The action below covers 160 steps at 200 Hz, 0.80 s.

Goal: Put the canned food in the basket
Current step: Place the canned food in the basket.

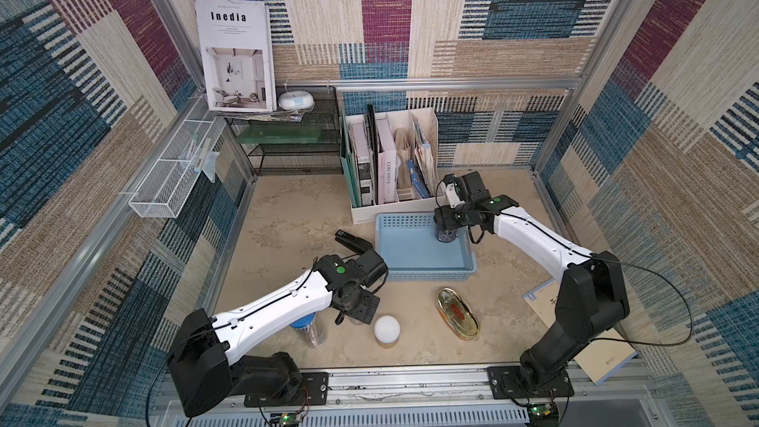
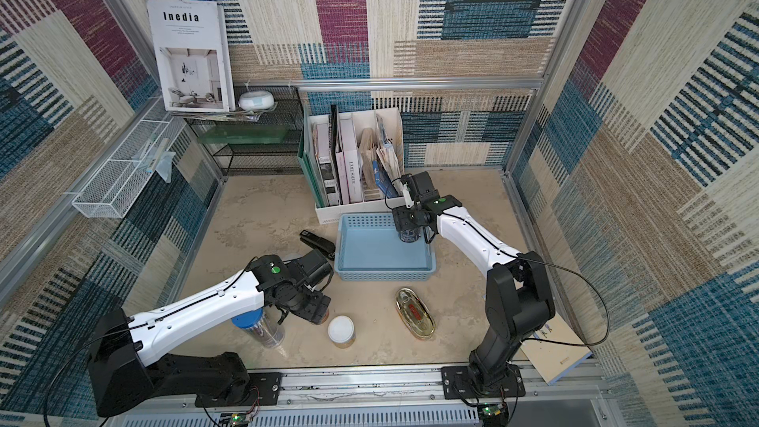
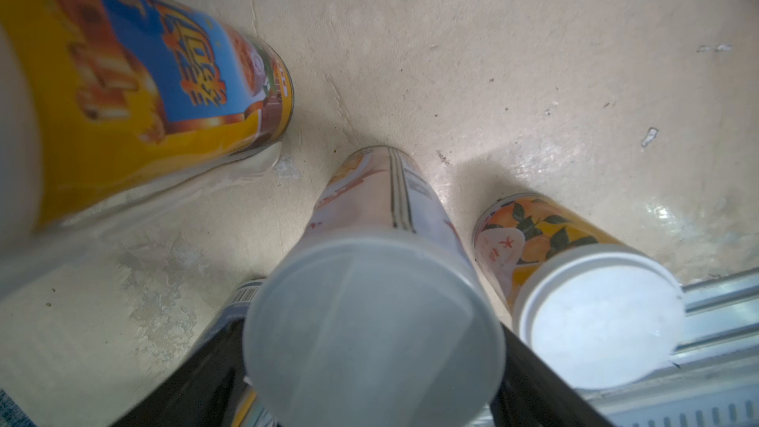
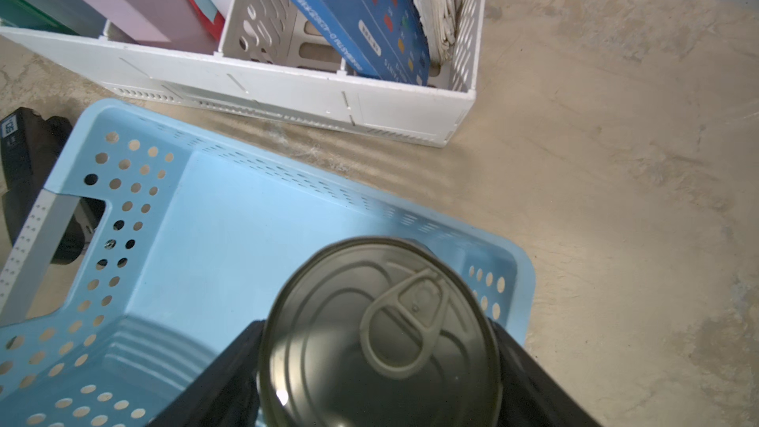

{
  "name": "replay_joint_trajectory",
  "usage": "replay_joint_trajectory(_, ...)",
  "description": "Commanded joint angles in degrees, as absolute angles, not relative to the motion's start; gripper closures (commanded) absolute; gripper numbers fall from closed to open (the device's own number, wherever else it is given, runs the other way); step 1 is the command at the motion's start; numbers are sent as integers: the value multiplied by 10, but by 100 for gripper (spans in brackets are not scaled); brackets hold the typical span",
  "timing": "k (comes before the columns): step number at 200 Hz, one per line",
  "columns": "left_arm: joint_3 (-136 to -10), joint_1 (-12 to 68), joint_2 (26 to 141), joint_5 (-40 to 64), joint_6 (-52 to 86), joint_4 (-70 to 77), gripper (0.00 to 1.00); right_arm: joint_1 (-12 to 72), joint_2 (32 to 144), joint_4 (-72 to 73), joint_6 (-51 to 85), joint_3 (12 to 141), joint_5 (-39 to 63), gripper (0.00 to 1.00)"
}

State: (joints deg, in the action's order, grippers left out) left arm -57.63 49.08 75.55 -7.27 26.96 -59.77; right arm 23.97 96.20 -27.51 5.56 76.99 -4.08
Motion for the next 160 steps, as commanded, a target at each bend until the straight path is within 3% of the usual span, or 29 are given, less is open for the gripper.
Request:
replay_joint_trajectory(1, -574, 491, 757, -68, 268, -596, 10, 236, 966, -211, 50, 766, -44, 65)
replay_joint_trajectory(43, -576, 491, 758, -66, 266, -596, 12, 230, 988, -208, 43, 767, -51, 66)
replay_joint_trajectory(104, -576, 491, 763, -57, 260, -596, 21, 225, 991, -166, 45, 727, -60, 60)
replay_joint_trajectory(160, -574, 491, 760, -59, 261, -596, 32, 220, 980, -152, 54, 705, -50, 26)
